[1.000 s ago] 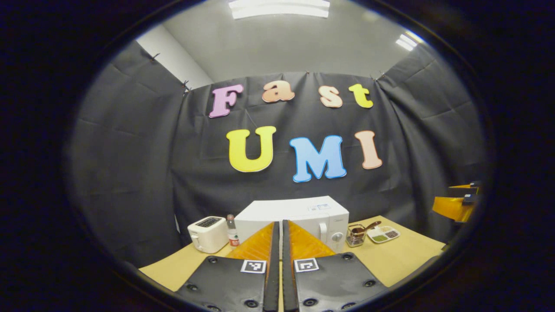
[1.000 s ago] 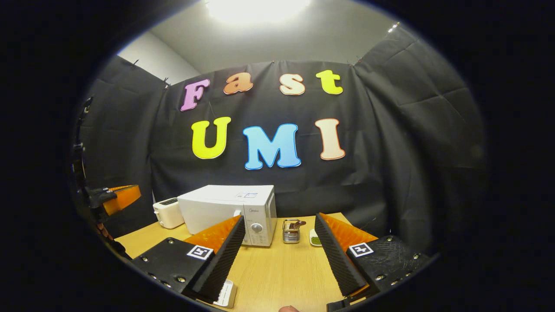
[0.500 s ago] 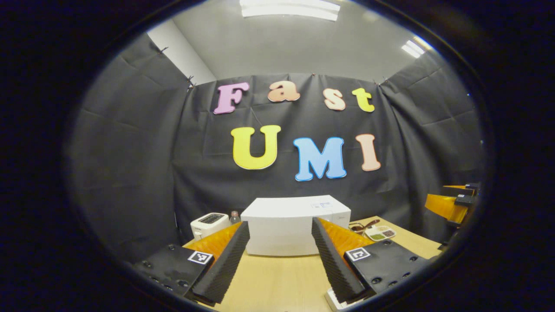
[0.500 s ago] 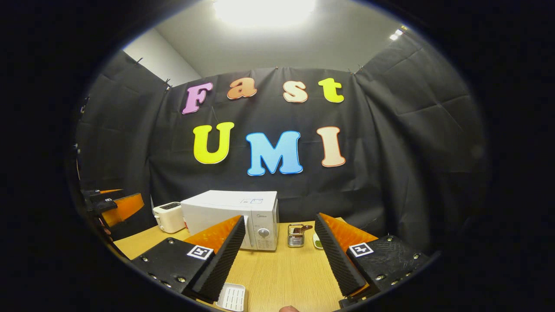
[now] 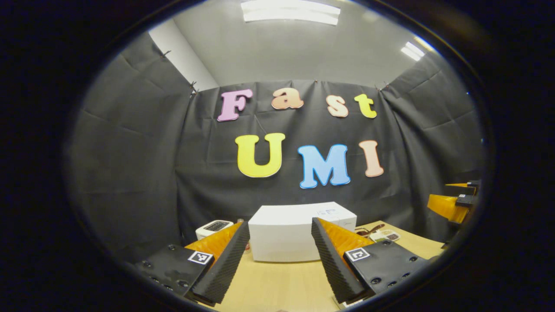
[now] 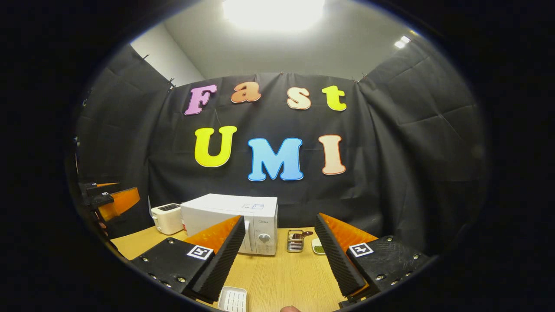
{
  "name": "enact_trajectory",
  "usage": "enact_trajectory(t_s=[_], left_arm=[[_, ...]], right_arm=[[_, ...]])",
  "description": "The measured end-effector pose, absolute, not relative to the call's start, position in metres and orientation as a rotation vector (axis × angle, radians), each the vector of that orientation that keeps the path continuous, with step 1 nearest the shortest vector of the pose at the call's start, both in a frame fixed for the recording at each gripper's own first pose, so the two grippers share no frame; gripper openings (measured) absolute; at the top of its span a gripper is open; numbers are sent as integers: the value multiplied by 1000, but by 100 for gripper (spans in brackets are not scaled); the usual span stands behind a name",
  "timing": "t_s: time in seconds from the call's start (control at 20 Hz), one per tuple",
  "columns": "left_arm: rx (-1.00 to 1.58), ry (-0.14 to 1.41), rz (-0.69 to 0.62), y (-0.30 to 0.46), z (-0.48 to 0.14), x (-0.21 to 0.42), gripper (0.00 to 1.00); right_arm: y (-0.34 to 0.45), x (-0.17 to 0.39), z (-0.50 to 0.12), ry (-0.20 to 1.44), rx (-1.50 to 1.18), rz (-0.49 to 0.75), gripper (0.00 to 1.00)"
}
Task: Open the microwave oven with the left hand, put the food in, and close the microwave oven.
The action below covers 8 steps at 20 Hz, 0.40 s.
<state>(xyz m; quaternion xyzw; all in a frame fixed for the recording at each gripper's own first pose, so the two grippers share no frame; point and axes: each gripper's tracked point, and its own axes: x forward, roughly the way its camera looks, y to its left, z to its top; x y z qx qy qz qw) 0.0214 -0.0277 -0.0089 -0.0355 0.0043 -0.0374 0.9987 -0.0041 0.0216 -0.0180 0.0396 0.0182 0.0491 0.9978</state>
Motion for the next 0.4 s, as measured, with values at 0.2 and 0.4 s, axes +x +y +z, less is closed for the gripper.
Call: enact_trajectory(t_s=[0.2, 0.4], left_arm=[[-63, 5, -76, -27, -12, 21, 93], [-64, 5, -76, -23, -14, 21, 93]], right_arm=[[23, -5, -21, 42, 56, 85, 98], [28, -7, -16, 31, 75, 91, 98]])
